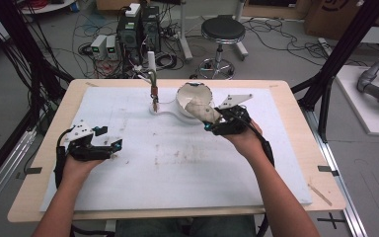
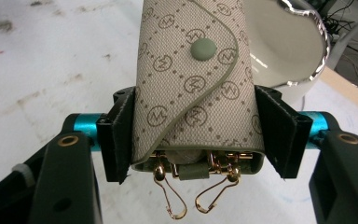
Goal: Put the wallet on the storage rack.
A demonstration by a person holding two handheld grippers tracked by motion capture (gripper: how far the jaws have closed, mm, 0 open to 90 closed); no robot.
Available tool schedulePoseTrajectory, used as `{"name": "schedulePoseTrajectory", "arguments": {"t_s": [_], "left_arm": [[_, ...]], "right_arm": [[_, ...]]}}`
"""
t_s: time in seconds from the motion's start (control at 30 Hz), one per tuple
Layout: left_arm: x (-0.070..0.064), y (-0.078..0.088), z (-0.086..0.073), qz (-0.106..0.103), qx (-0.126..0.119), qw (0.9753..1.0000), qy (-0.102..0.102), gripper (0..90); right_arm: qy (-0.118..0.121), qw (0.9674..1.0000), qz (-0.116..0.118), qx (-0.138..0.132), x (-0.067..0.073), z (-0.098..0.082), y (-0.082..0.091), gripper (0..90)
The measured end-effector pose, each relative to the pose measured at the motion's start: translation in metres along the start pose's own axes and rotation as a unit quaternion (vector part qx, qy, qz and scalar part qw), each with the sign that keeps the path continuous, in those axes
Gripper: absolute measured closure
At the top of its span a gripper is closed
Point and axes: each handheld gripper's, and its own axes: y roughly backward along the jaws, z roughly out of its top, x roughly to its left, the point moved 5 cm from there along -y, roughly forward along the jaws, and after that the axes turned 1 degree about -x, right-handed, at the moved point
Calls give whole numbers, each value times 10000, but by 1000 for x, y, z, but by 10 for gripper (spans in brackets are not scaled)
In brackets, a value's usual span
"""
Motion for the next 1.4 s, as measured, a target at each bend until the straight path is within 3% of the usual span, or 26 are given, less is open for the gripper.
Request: {"name": "schedulePoseTrajectory", "arguments": {"t_s": [0.33,0.57,0.77,0.93,1.1,1.4], "left_arm": [[6,3,0,70,-36,10000,29,186],[8,4,0,104,-61,9999,35,186],[12,7,0,144,-79,9998,86,186],[13,6,-1,150,-76,9998,90,186],[13,6,-1,142,-78,9998,102,186],[12,6,-1,126,-91,9998,101,186]], "right_arm": [[75,9999,-123,91,-16,28,-16,357],[153,9988,-228,401,-26,39,-43,357],[248,9967,-303,707,-29,40,-60,357],[278,9961,-330,764,-30,39,-70,356],[275,9947,-410,907,-31,35,-76,355],[313,9937,-549,927,-34,34,-78,356]]}}
